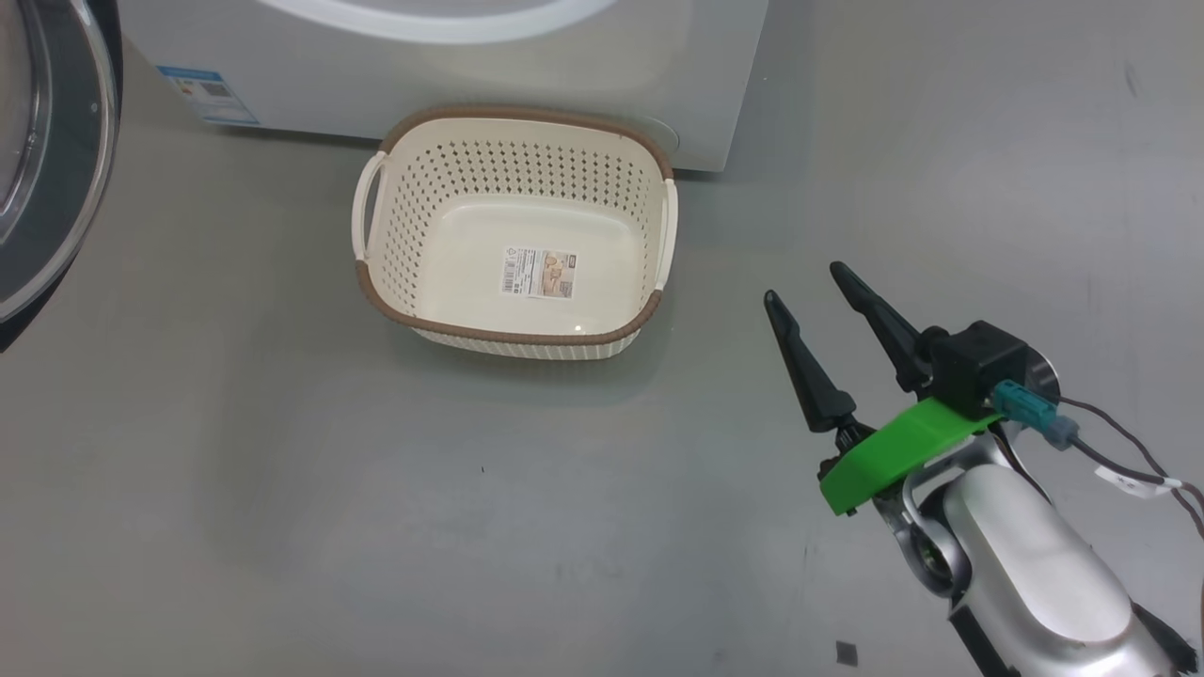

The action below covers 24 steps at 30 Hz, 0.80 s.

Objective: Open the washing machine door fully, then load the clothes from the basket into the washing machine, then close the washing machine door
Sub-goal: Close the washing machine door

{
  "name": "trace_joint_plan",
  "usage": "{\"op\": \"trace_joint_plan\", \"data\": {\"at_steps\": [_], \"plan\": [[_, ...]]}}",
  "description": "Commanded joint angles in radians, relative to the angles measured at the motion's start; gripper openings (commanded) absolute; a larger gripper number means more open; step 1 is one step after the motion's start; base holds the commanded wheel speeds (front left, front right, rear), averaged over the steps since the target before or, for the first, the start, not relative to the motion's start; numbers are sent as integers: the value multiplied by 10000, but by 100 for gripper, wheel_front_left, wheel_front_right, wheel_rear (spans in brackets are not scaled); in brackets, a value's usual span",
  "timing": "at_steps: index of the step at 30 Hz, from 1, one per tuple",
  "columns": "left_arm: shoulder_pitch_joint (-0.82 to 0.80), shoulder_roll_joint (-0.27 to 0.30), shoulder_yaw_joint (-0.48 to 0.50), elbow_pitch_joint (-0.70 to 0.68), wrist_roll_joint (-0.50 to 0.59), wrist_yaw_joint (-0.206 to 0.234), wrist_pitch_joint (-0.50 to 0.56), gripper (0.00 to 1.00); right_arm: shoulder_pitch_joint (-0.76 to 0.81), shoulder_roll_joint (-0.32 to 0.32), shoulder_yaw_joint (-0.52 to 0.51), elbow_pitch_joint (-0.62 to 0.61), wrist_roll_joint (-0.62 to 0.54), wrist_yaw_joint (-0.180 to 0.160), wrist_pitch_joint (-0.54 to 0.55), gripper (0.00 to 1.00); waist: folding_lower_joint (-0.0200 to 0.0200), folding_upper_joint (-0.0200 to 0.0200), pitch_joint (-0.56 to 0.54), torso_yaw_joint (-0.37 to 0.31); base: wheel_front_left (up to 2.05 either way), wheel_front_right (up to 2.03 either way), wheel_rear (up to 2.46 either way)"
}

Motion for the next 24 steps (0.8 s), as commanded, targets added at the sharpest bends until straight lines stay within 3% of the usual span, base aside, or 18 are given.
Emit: {"op": "trace_joint_plan", "data": {"at_steps": [1,14,24], "plan": [[-113,665,-76,-266,-40,-89,204,0,-24,-22,198,-290,-73,-27,-67,100,0,0,-28,16,0,0,0],[-203,330,-373,-159,-366,-314,1452,0,19,-80,254,-215,-38,-27,-67,100,0,0,-219,-23,0,0,0],[182,38,-514,-879,-757,-331,2138,0,20,-76,210,-226,-58,-27,-67,100,0,0,-201,26,0,0,0]]}}
